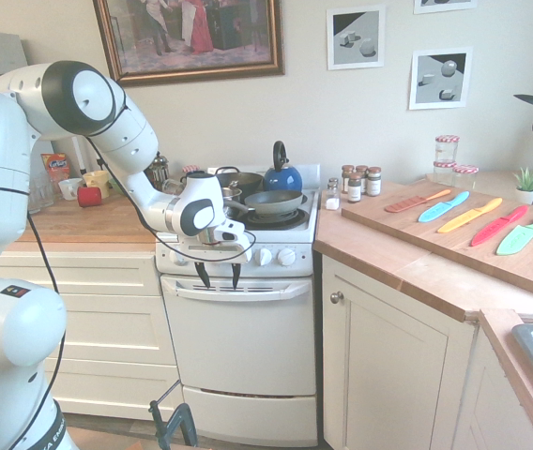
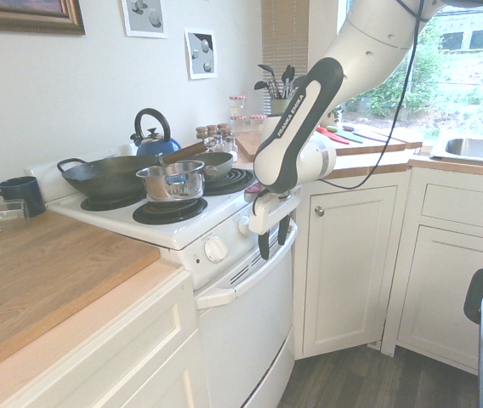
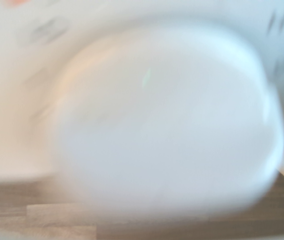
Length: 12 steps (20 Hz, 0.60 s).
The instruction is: Open the oven
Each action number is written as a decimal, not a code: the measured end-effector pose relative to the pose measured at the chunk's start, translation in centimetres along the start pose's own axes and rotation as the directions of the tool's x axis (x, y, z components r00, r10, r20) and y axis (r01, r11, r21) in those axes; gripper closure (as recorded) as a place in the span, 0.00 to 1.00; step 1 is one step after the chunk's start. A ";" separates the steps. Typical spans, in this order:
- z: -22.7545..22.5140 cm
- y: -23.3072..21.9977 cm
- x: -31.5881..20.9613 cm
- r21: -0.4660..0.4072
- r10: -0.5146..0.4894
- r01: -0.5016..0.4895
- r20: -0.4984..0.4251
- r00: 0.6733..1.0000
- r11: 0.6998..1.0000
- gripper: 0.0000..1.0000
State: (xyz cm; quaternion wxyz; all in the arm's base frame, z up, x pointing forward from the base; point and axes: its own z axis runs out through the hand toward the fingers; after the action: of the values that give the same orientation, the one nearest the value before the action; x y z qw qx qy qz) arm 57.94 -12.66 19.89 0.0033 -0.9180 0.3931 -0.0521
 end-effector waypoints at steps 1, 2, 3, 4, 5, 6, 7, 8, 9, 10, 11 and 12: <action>0.5 -0.2 0.5 -0.001 0.002 -0.002 0.000 1.000 1.000 0.00; 0.9 -0.6 0.8 0.002 0.004 -0.004 0.000 1.000 1.000 0.00; 1.3 -1.1 1.1 0.008 0.005 -0.005 0.001 1.000 1.000 0.00; 1.7 -1.5 1.2 0.011 0.005 -0.005 0.003 1.000 1.000 0.00; 2.0 -1.8 1.2 0.012 0.002 -0.002 0.007 1.000 1.000 0.00; 2.3 -1.8 1.1 0.009 -0.001 0.001 0.013 1.000 1.000 0.00; 2.6 -1.6 1.1 0.005 -0.001 0.001 0.017 1.000 1.000 0.00; 3.0 -1.1 1.2 -0.001 0.000 0.000 0.022 1.000 1.000 0.00; 3.5 -0.5 1.5 -0.004 -0.005 0.005 0.021 1.000 1.000 0.00; 3.6 0.0 1.8 -0.002 -0.014 0.014 0.016 1.000 1.000 0.00; 3.6 0.5 2.1 -0.002 -0.025 0.025 0.012 1.000 1.000 0.00; 3.7 0.9 2.3 0.001 -0.037 0.037 0.003 0.999 0.999 0.00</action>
State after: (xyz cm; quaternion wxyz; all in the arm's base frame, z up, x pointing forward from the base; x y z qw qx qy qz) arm 59.22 -15.13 16.40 0.0036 -0.9252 0.3760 -0.0509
